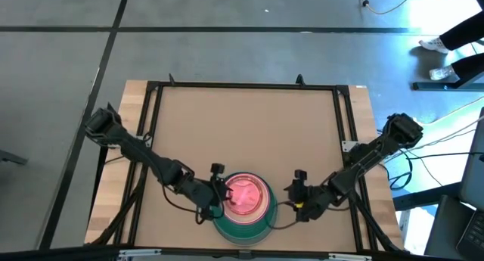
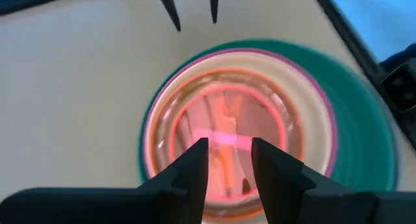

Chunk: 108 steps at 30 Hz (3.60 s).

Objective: Stack plastic plates
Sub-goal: Return to Home Position

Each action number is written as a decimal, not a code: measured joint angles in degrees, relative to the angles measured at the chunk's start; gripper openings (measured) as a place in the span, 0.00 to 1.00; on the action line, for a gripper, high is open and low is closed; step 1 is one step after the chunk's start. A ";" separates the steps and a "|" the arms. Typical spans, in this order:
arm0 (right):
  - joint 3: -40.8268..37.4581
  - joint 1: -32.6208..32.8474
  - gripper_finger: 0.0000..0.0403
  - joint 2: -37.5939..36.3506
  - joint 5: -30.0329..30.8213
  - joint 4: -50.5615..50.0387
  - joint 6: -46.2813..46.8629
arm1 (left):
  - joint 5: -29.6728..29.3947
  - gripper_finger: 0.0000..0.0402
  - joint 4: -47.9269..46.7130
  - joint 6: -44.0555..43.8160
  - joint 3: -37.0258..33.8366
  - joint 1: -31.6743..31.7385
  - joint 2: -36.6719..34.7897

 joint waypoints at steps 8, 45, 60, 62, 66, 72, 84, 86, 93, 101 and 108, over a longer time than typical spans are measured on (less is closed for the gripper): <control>-0.02 -6.31 0.56 -6.51 0.04 -4.69 -8.03 | -0.61 0.28 6.17 0.56 -12.53 4.81 -8.39; -29.84 -30.74 0.04 -46.85 -16.88 26.95 -24.70 | 7.28 0.01 45.53 2.12 -61.25 36.75 -57.43; -42.40 -41.49 0.00 -76.96 -24.44 19.99 -25.55 | 20.89 0.00 40.04 3.40 -62.70 42.70 -69.35; -42.40 -43.21 0.00 -78.22 -24.44 17.33 -25.02 | 21.54 0.00 38.17 3.99 -62.70 43.98 -71.48; -42.40 -44.97 0.00 -79.26 -24.42 16.51 -24.10 | 22.11 0.00 31.75 4.25 -62.70 46.60 -76.45; -42.40 -44.93 0.00 -79.54 -22.88 16.31 -24.67 | 22.10 0.00 21.50 3.61 -62.70 49.99 -85.45; -42.38 -44.86 0.00 -82.35 -20.09 15.50 -28.48 | 22.22 0.00 16.83 -2.32 -62.62 49.89 -90.47; -42.38 -44.86 0.00 -83.32 -19.62 15.60 -28.66 | 22.27 0.00 16.83 -1.84 -62.62 49.53 -90.45; -42.34 -44.86 0.00 -84.44 -23.22 14.73 -28.64 | 22.20 0.00 16.81 -0.27 -62.62 49.30 -90.43; -42.34 -44.86 0.00 -84.44 -23.54 14.47 -28.53 | 22.20 0.00 16.79 -0.25 -62.62 49.30 -90.43; -42.34 -44.86 0.00 -84.33 -23.54 14.50 -28.49 | 22.20 0.00 16.77 -0.24 -62.63 49.30 -90.43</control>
